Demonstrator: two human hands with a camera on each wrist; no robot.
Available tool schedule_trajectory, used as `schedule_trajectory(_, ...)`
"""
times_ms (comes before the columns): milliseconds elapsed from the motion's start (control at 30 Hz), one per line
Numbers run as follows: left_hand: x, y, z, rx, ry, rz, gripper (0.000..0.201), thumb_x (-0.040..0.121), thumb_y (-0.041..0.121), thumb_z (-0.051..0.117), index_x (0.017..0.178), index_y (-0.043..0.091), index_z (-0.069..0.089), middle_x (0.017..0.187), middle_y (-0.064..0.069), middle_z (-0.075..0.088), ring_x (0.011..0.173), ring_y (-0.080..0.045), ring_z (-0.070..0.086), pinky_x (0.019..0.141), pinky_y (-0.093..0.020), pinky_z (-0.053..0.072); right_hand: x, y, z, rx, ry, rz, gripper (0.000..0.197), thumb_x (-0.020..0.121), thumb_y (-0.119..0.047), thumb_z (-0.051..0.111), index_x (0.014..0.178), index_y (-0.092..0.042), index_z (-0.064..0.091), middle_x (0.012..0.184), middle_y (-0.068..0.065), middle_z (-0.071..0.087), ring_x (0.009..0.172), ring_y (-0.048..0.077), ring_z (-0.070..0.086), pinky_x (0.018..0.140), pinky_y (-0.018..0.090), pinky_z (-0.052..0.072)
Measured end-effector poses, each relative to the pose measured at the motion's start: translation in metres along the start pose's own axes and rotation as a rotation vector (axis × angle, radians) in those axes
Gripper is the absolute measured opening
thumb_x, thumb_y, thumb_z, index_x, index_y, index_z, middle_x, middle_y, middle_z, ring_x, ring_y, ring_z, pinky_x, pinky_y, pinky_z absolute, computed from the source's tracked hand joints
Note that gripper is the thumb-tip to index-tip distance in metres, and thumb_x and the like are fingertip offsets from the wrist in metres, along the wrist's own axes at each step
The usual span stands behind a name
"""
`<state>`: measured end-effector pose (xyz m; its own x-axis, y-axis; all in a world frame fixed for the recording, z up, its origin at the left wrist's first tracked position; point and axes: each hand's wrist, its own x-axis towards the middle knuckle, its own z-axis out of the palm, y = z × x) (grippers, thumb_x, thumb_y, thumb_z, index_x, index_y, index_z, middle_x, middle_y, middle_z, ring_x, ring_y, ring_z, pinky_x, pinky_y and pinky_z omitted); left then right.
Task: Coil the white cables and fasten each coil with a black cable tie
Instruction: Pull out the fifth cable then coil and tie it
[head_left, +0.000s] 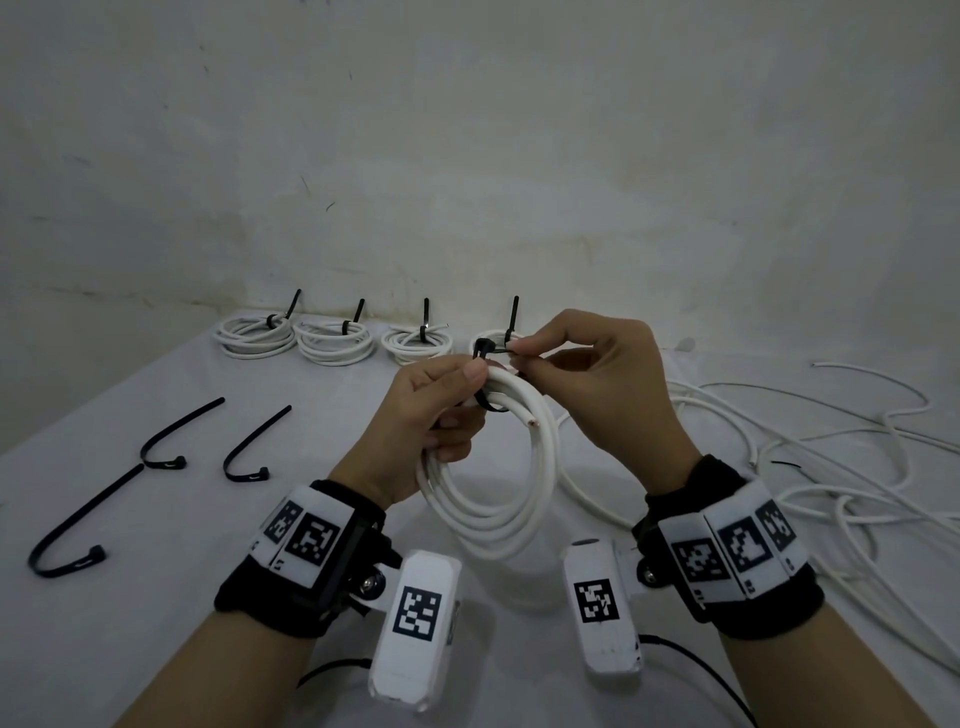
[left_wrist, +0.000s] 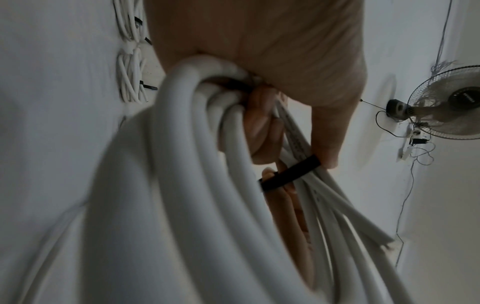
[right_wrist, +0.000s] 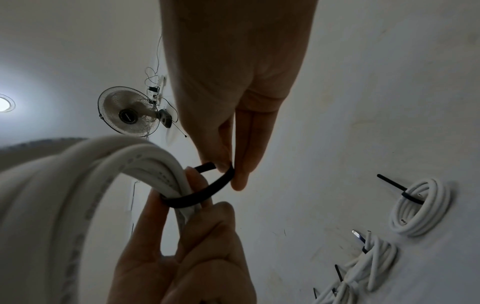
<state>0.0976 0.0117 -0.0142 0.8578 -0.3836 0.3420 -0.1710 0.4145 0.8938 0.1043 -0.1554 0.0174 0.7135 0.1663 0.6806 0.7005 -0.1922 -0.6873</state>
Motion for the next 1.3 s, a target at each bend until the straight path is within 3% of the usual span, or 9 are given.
schedule_trajectory(300,-0.001,0.001,0.001,0.017,-0.002,0.008,0.038,0.056,0.056,0.081,0.067,0.021,0.070,0.049,0.010,0.033,0.036,0.002,0.027,0.034,-0.011,0.025,0.000,0.001,-0.001,0.039,0.005,0.014,0.024,0.078,0.011,0.070,0.075,-0.013,0.071,0.071,-0.002,0.070,0.062,0.015,0.071,0.061,0.026,0.057)
schedule_trajectory(400,-0.001,0.002,0.003,0.024,0.012,-0.017,0.024,0.066,0.041,0.073,0.067,0.017,0.069,0.048,0.010,0.034,0.036,0.002,0.026,0.034,-0.011,0.023,0.000,0.000,-0.001,0.017,-0.009,-0.018,0.021,0.078,0.010,0.070,0.077,-0.011,0.071,0.075,0.003,0.071,0.063,0.015,0.071,0.063,0.030,0.058)
schedule_trajectory(500,-0.001,0.004,0.003,0.015,0.025,-0.069,0.025,0.066,0.038,0.063,0.065,0.014,0.067,0.047,0.009,0.033,0.035,0.001,0.025,0.034,-0.011,0.022,0.000,0.002,-0.002,-0.005,-0.021,-0.060,0.020,0.078,0.008,0.070,0.080,-0.011,0.071,0.076,0.003,0.071,0.066,0.016,0.071,0.066,0.034,0.059)
schedule_trajectory(667,-0.001,0.003,0.007,0.124,0.065,-0.144,0.021,0.074,0.032,0.063,0.058,0.018,0.068,0.046,0.007,0.029,0.034,0.000,0.022,0.033,-0.013,0.020,-0.001,0.000,-0.002,-0.070,-0.049,-0.094,0.016,0.076,0.004,0.068,0.082,-0.010,0.073,0.076,0.001,0.072,0.072,0.012,0.071,0.071,0.030,0.059)
schedule_trajectory(833,0.000,0.004,0.008,0.244,0.144,-0.084,0.024,0.077,0.031,0.058,0.065,0.011,0.065,0.051,0.003,0.028,0.039,-0.004,0.023,0.036,-0.015,0.019,0.002,-0.007,-0.011,-0.170,-0.132,-0.056,0.011,0.082,-0.001,0.069,0.086,-0.010,0.074,0.081,0.002,0.074,0.075,0.011,0.071,0.074,0.029,0.058)
schedule_trajectory(967,-0.002,0.004,0.010,0.400,0.142,-0.040,0.023,0.084,0.025,0.064,0.073,0.004,0.062,0.043,0.012,0.036,0.038,-0.003,0.025,0.037,-0.015,0.022,0.003,-0.016,-0.011,-0.221,-0.184,-0.072,0.004,0.081,-0.007,0.073,0.083,-0.009,0.070,0.080,-0.001,0.071,0.075,0.007,0.069,0.069,0.023,0.057)
schedule_trajectory(1133,-0.002,0.004,0.013,0.474,0.187,0.045,0.022,0.078,0.026,0.071,0.068,0.009,0.061,0.045,0.010,0.041,0.036,-0.003,0.028,0.038,-0.014,0.024,0.001,-0.014,-0.003,-0.317,-0.086,-0.189,0.003,0.079,-0.009,0.069,0.078,-0.009,0.067,0.075,0.000,0.066,0.071,0.010,0.063,0.064,0.029,0.055)
schedule_trajectory(1233,-0.002,0.001,0.013,0.539,0.204,0.065,0.026,0.081,0.031,0.065,0.066,0.010,0.059,0.045,0.010,0.040,0.038,-0.003,0.030,0.038,-0.015,0.025,0.001,-0.014,-0.002,-0.332,0.055,-0.200,0.008,0.080,-0.009,0.070,0.076,-0.010,0.064,0.072,-0.003,0.064,0.070,0.010,0.062,0.061,0.021,0.053)
schedule_trajectory(1300,-0.001,-0.001,0.016,0.584,0.220,0.065,0.028,0.086,0.026,0.067,0.066,0.011,0.055,0.044,0.012,0.041,0.037,-0.002,0.032,0.038,-0.015,0.026,0.002,-0.015,-0.005,-0.323,0.127,-0.161,0.012,0.082,-0.010,0.070,0.075,-0.015,0.062,0.071,-0.007,0.064,0.072,0.009,0.063,0.059,0.015,0.051)
